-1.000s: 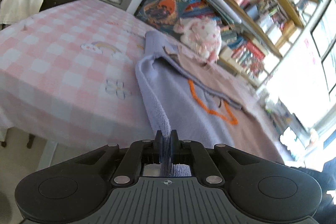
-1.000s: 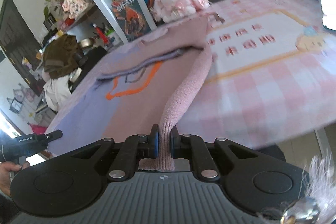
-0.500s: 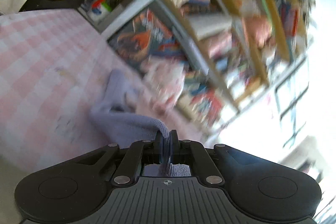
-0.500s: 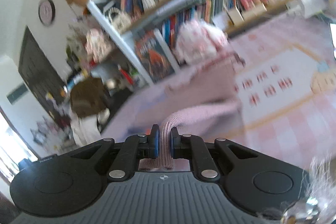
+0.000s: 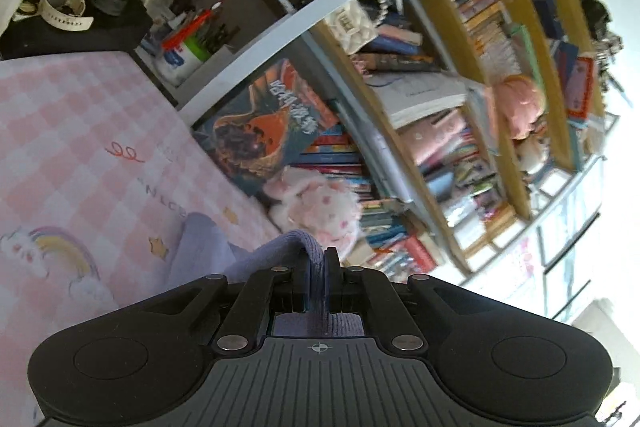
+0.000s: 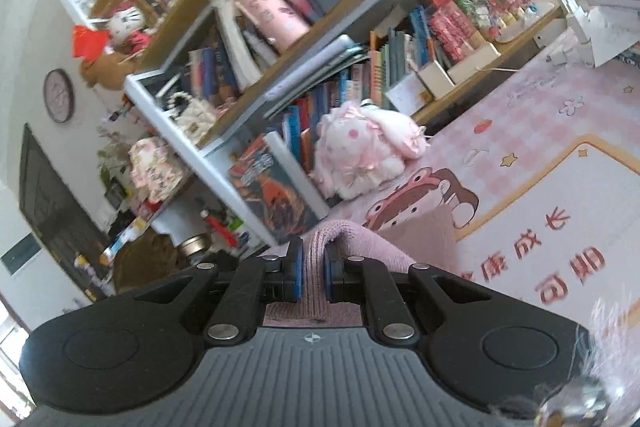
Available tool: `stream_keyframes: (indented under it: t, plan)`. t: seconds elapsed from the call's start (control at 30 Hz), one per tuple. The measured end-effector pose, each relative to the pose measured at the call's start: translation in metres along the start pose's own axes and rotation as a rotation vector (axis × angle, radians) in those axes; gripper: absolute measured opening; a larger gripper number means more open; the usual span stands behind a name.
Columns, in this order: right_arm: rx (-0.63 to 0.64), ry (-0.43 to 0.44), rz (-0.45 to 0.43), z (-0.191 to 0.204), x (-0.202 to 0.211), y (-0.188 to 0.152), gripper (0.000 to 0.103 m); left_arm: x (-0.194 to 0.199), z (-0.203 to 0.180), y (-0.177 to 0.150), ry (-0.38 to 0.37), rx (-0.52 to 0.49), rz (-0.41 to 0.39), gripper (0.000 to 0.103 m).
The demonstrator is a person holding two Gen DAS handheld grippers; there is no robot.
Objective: Fold clothes
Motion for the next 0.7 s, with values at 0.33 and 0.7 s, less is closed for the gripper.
stream_keyframes:
  t: [0.33, 0.7]
  plan:
    - [-0.044, -0.111, 0.059, -0.044, -0.07, -0.004, 0.009, -0.057, 0.031, -0.006, 0.141, -0.062, 0.097, 0.005]
    - [-0.02, -0.169, 0.064, -0.056, -0.086, -0.009, 0.039, -0.058, 0.034, -0.001, 0.193, -0.2, 0.11, 0.029]
Point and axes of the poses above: each gripper's, at about its wrist camera, not at the fingertips, and x roughly against the way its jaws point, z to its left, y to its top, the point moved 2 cm from there along -x, roughly the way its jaws point, and after that the axes turned 1 degree about -x, right-handed, at the moved point
